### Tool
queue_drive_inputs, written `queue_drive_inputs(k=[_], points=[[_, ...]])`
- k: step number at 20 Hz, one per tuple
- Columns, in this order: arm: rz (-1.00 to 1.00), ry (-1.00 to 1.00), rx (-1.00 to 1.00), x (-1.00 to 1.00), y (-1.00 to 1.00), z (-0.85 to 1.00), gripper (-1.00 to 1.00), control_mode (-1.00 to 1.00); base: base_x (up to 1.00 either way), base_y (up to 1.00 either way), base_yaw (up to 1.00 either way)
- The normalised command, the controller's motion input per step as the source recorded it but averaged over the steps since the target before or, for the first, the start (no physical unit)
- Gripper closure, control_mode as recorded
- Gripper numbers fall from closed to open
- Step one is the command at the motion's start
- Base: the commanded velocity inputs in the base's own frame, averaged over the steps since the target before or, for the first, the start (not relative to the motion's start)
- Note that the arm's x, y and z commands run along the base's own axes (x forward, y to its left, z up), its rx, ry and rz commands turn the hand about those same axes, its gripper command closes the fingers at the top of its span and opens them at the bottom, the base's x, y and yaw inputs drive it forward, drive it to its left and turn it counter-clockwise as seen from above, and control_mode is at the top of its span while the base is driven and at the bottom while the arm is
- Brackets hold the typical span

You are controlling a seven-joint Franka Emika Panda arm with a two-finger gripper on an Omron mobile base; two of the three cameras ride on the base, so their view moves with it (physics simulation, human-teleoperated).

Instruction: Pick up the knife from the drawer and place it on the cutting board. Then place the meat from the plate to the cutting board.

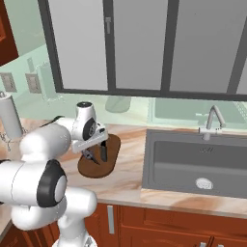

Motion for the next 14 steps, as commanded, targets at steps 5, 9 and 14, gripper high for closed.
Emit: queue_drive_inputs(k=[5,9,14], points=[[0.0,-0.13,0.02,-0.25,0.0,1.0,-1.0,-1.0,0.0,0.0,0.0],[0.0,-0.21,0.01,-0.73,0.0,1.0,-1.0,-1.0,0.0,0.0,0.0],[0.0,-0.25,0.0,-1.0,0.0,0.93,-1.0,-1.0,0.0,0.0,0.0]])
